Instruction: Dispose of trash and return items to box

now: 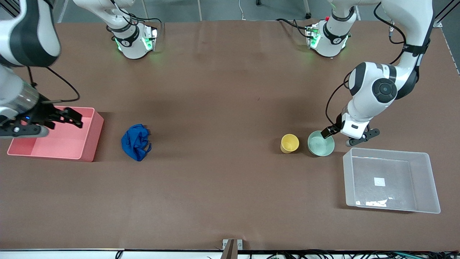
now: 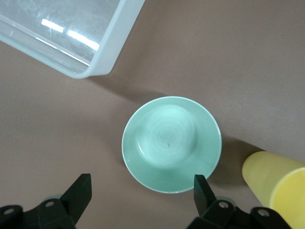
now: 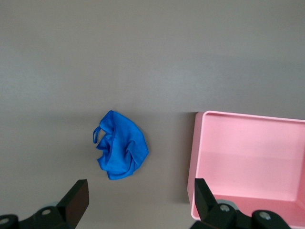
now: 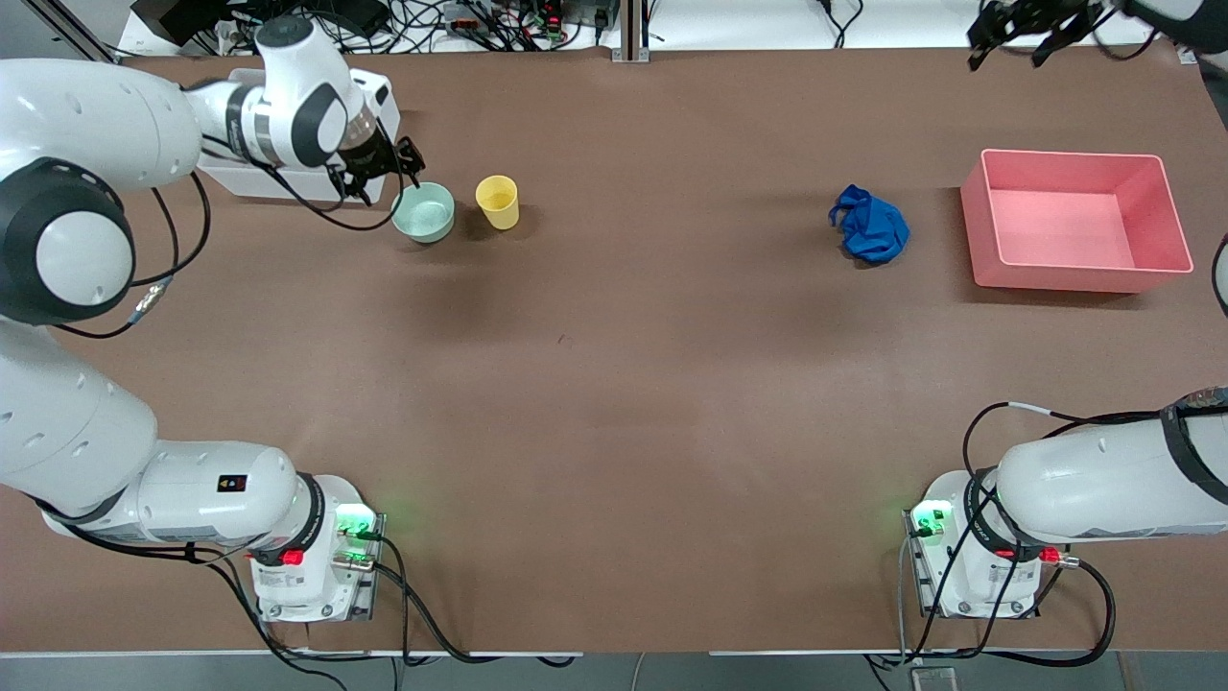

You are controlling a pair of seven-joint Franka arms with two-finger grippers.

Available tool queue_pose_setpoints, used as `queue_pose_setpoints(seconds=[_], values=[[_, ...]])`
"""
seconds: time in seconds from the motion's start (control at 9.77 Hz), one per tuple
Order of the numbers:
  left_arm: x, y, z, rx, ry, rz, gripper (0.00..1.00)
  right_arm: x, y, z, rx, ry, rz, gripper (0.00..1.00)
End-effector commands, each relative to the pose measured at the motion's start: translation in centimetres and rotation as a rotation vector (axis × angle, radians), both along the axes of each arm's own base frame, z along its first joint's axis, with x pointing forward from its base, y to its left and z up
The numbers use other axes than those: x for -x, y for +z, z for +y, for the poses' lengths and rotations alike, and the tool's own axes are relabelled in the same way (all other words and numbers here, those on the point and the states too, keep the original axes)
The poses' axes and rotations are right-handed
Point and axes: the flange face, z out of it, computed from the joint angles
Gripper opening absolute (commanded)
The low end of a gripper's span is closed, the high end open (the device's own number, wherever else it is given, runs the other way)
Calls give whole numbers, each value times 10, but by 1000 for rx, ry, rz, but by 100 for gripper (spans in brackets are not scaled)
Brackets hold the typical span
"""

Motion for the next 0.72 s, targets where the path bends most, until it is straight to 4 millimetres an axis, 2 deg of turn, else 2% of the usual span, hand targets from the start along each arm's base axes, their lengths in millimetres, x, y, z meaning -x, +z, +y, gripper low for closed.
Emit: queue_pose_setpoints(seconds=[0.0,0.2,0.31,0.61], values=[[2,-35,8,7,24,3,87,15,-43,15,-9,17,-3,97],[0,-56,17,16,46,-1,81,17,-91,25,-9,22,3,97],[0,-64,17,15,37,0,77,20,-105,31,-8,17,26,97],[0,-82,23,8,33,25,55,24,-143,48,-3,25,86,96]])
